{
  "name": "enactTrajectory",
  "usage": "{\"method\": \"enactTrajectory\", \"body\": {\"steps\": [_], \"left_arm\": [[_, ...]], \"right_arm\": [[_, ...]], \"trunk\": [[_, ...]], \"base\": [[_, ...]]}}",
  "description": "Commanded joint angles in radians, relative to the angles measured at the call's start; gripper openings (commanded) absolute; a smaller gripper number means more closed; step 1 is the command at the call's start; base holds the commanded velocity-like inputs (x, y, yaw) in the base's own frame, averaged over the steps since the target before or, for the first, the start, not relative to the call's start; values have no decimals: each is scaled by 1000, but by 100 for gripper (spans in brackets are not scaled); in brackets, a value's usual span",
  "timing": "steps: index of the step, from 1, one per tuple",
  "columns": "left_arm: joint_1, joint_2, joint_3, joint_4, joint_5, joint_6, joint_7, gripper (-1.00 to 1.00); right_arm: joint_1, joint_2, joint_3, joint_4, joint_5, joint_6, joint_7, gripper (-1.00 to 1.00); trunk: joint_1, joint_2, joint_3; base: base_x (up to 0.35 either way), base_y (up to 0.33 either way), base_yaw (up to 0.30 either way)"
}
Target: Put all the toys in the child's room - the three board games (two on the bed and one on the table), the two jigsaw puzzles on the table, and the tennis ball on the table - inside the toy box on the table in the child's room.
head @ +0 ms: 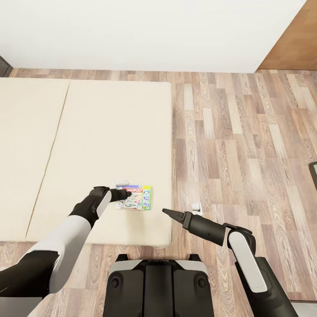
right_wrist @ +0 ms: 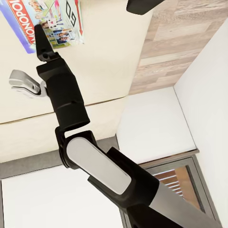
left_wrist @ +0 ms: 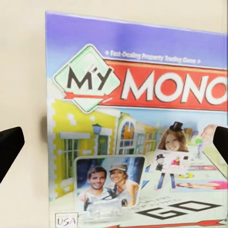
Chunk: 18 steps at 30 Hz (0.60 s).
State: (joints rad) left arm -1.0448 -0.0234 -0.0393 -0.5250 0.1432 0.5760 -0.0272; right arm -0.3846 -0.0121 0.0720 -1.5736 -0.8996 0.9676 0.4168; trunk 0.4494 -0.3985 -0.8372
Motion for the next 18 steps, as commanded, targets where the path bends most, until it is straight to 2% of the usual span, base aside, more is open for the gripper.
{"method": "enactTrajectory", "body": {"steps": [1, 18], "left_arm": [[0, 0, -4, -1, 10, 5, 3, 100], [0, -2, -4, -1, 10, 2, 1, 100]], "right_arm": [[0, 0, 0, 0, 6, 2, 7, 100], [0, 0, -4, 0, 6, 5, 7, 100]], "trunk": [[1, -1, -1], [1, -1, -1]], "base": [[0, 0, 0], [32, 0, 0]]}}
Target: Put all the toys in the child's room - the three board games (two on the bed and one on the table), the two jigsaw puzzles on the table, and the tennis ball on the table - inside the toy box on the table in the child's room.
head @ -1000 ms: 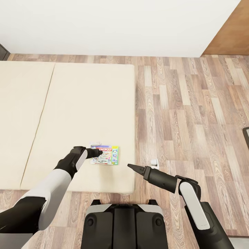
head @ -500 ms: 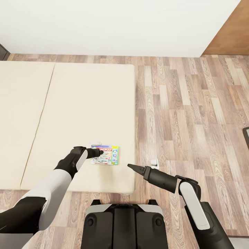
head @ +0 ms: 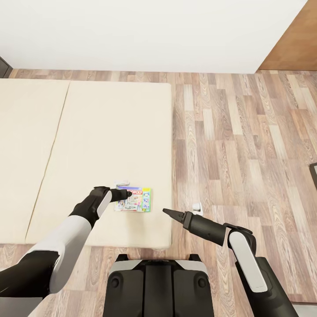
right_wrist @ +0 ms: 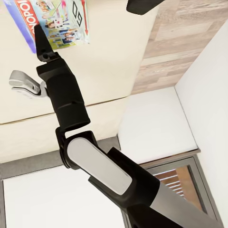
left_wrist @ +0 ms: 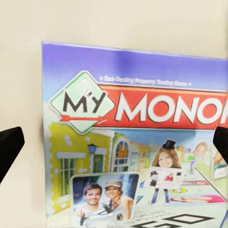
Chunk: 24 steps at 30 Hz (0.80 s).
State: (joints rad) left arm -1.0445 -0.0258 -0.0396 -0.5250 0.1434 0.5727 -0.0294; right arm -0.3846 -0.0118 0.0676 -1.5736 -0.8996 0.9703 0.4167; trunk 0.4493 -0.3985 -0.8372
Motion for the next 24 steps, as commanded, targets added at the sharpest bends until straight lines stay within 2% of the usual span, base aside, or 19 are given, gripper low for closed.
{"method": "enactTrajectory", "body": {"steps": [1, 24], "left_arm": [[0, 0, -4, -1, 10, 5, 3, 100], [0, -1, -5, -1, 9, 4, 3, 100]], "right_arm": [[0, 0, 0, 0, 6, 2, 7, 100], [0, 0, -2, 0, 5, 4, 7, 100]], "trunk": [[1, -1, -1], [1, -1, -8]], "base": [[40, 0, 0], [7, 0, 0]]}}
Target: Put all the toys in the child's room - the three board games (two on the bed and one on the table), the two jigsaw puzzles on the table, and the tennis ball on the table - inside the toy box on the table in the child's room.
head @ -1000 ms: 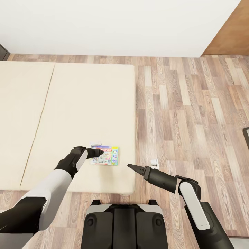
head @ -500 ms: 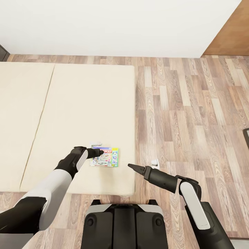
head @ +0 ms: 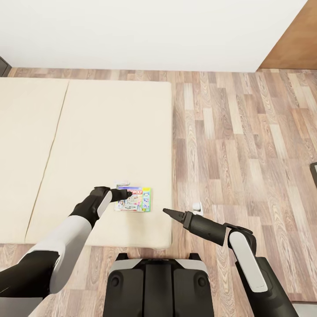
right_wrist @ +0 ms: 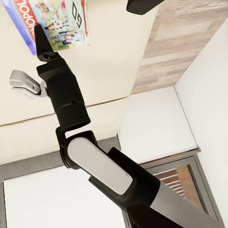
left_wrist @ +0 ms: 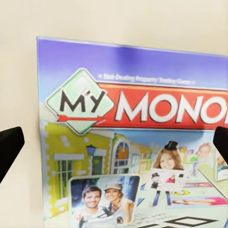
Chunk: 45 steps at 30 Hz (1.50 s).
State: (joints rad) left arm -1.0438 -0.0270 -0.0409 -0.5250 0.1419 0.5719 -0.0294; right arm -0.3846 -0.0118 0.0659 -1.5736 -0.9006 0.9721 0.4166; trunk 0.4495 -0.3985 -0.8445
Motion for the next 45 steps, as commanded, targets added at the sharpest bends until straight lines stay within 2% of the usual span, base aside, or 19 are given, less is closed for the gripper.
{"method": "enactTrajectory", "body": {"steps": [1, 24, 34, 45], "left_arm": [[0, 1, -4, -1, 10, 5, 3, 100], [1, 0, -5, -1, 10, 5, 3, 100], [1, -1, -5, -1, 10, 4, 3, 100], [1, -1, -5, -1, 11, -7, 3, 100]], "right_arm": [[0, 0, 0, 0, 6, 2, 7, 100], [0, 0, 0, 0, 6, 2, 7, 100], [0, 0, 0, 0, 6, 2, 7, 100], [0, 0, 0, 0, 6, 2, 7, 100]], "trunk": [[1, -2, -2], [1, -2, -6], [1, -2, -8], [1, -2, -8]], "base": [[0, 0, 0], [0, -3, 0], [0, -181, 0], [0, -38, 0]]}}
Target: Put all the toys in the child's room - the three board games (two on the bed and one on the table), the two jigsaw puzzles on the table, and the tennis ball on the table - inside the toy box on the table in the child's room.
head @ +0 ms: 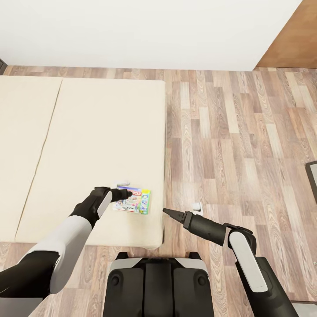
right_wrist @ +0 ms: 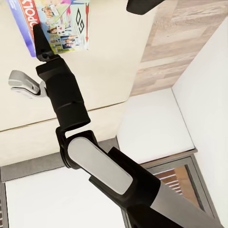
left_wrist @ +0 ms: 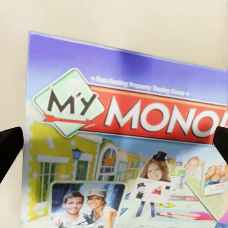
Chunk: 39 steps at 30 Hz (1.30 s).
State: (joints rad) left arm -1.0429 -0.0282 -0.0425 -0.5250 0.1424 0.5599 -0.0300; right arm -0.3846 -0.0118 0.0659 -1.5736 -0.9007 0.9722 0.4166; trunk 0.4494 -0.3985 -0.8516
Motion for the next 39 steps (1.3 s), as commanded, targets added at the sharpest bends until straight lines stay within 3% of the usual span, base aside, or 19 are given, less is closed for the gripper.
{"method": "enactTrajectory", "body": {"steps": [1, 39], "left_arm": [[0, 1, -4, -1, 10, -1, 3, 100], [1, 1, -4, -1, 11, -10, 2, 100]], "right_arm": [[0, 0, 0, 0, 6, 2, 7, 100], [0, -1, 0, 0, 6, 0, 7, 100]], "trunk": [[1, -1, -1], [1, -1, -1]], "base": [[0, -4, 0], [-19, -62, 0]]}}
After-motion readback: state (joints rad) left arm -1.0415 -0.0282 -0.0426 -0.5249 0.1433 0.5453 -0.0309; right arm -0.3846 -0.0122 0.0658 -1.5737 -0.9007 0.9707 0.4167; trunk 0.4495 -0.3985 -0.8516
